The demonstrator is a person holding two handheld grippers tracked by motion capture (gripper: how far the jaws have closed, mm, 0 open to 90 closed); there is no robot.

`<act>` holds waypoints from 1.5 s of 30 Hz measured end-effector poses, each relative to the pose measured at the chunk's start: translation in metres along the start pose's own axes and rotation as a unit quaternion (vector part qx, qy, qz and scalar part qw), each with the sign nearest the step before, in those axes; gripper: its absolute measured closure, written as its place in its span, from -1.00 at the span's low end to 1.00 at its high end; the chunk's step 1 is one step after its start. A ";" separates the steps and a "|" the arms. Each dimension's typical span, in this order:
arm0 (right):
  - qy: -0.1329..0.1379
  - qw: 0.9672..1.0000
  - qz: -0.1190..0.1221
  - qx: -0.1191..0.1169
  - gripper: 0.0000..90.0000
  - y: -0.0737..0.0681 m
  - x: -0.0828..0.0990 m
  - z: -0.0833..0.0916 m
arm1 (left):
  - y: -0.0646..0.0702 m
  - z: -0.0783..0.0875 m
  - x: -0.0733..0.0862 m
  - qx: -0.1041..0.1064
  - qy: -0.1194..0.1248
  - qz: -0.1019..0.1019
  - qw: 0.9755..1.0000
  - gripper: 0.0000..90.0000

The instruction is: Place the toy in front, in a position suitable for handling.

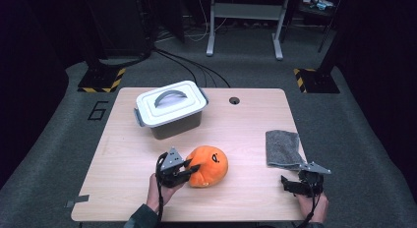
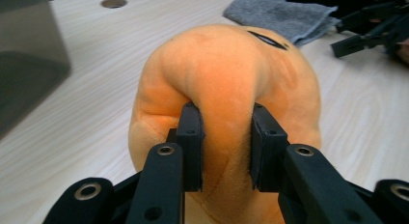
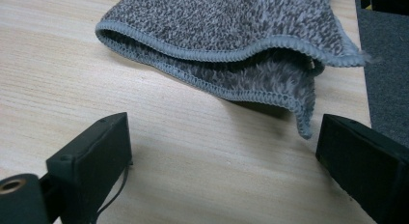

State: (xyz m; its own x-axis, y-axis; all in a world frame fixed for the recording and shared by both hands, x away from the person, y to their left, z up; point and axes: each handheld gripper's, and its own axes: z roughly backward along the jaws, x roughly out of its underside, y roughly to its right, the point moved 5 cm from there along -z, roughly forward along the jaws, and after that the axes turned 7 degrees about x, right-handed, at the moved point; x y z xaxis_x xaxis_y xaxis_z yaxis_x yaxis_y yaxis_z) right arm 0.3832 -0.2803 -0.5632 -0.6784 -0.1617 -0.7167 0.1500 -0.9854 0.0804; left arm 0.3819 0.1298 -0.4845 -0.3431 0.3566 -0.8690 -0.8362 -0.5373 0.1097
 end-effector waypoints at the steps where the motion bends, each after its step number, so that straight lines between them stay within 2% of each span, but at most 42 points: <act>1: 0.000 1.000 -0.001 0.000 -0.89 0.000 0.000 0.000 | 0.002 -0.002 -0.004 0.007 0.000 -0.013 1.000 0.56; 2: 0.000 1.000 -0.001 0.000 -0.89 0.000 0.000 0.000 | 0.002 -0.002 -0.004 0.007 0.000 -0.013 1.000 0.56; 5: 0.000 1.000 0.001 -0.001 -0.89 0.000 0.000 0.000 | 0.004 -0.005 -0.006 0.030 -0.016 -0.028 0.999 0.56; 9: 0.000 1.000 0.001 -0.001 -0.89 0.000 0.000 0.000 | 0.001 -0.015 0.002 0.046 -0.041 -0.027 0.998 0.52; 10: 0.000 1.000 0.000 0.000 -0.89 0.000 0.000 0.000 | -0.001 -0.016 0.005 0.047 -0.040 -0.028 0.998 0.49; 12: 0.001 1.000 -0.001 0.000 -0.89 0.000 0.000 0.000 | -0.005 -0.015 0.006 0.047 -0.032 -0.004 0.998 0.37; 13: 0.001 1.000 -0.001 0.000 -0.89 0.000 0.000 0.000 | -0.008 -0.012 0.007 0.035 -0.030 0.005 0.999 0.16; 14: 0.001 1.000 -0.001 0.000 -0.89 0.000 0.000 0.000 | -0.008 -0.012 0.007 0.035 -0.030 0.005 0.999 0.06; 15: 0.001 1.000 -0.001 0.000 -0.89 0.000 0.000 0.000 | -0.009 -0.011 0.007 0.028 -0.026 0.010 0.999 0.06; 17: 0.001 1.000 -0.001 0.000 -0.89 0.000 0.000 0.000 | -0.009 -0.007 0.007 0.022 -0.021 0.023 0.999 -0.12; 19: 0.001 1.000 -0.001 0.000 -0.89 0.000 0.000 0.000 | -0.008 -0.002 0.007 0.011 -0.015 0.025 1.000 -0.16; 21: 0.001 1.000 -0.001 0.000 -0.89 0.000 0.000 0.000 | -0.002 0.006 0.008 0.000 -0.001 0.037 0.999 -0.25; 23: 0.001 1.000 0.001 -0.001 -0.88 0.000 0.000 0.000 | -0.001 0.009 0.010 -0.004 -0.001 0.036 0.999 -0.30; 27: 0.000 1.000 0.000 0.001 -0.88 -0.001 0.000 0.000 | 0.009 0.019 0.024 -0.016 0.007 0.062 0.998 -0.37; 28: 0.000 1.000 0.000 0.001 -0.88 -0.001 0.000 0.000 | 0.009 0.019 0.024 -0.016 0.007 0.062 0.998 -0.39; 31: 0.000 1.000 0.000 0.001 -0.88 -0.001 0.000 0.000 | 0.014 0.020 0.033 -0.018 0.007 0.076 0.997 -0.41; 32: 0.000 1.000 0.000 0.001 -0.88 -0.001 0.000 0.000 | 0.015 0.020 0.035 -0.017 0.005 0.074 0.997 -0.41; 34: 0.000 1.000 0.000 0.001 -0.88 -0.001 0.000 0.000 | 0.019 0.017 0.039 -0.021 0.007 0.082 0.996 -0.43; 35: 0.000 1.000 0.000 0.001 -0.88 -0.001 0.000 0.000 | 0.022 0.015 0.043 -0.029 0.003 0.081 0.996 -0.44; 36: 0.000 1.000 0.000 0.001 -0.88 -0.001 0.000 0.000 | 0.022 0.015 0.043 -0.029 0.003 0.081 0.996 -0.44; 39: 0.000 1.000 -0.001 0.002 -0.88 -0.001 0.000 0.000 | 0.027 0.008 0.051 -0.038 -0.019 0.060 0.997 -0.42; 41: 0.000 1.000 0.000 0.001 -0.88 -0.001 0.000 0.000 | 0.027 0.007 0.052 -0.039 -0.017 0.059 0.997 -0.38; 42: 0.000 1.000 0.000 0.001 -0.88 -0.001 0.000 0.000 | 0.026 0.005 0.053 -0.042 -0.022 0.060 0.997 -0.27; 43: 0.000 1.000 0.000 0.002 -0.87 -0.001 0.000 0.000 | 0.026 0.003 0.054 -0.041 -0.024 0.061 0.997 -0.05; 44: 0.000 1.000 0.000 0.002 -0.87 -0.001 0.000 0.000 | 0.025 0.002 0.055 -0.039 -0.028 0.059 0.997 -0.05; 45: 0.003 1.000 0.003 0.002 -0.86 -0.001 0.000 0.000 | 0.025 0.001 0.055 -0.037 -0.026 0.063 0.997 0.08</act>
State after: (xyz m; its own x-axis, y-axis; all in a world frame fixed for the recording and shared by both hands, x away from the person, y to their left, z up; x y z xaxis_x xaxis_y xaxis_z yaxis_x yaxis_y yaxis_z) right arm 0.3831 -0.2794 -0.5631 -0.6732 -0.1664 -0.7205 0.1507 -0.9848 0.0867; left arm 0.3418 0.1365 -0.5289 -0.4674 0.3208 -0.8238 -0.7520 -0.6341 0.1798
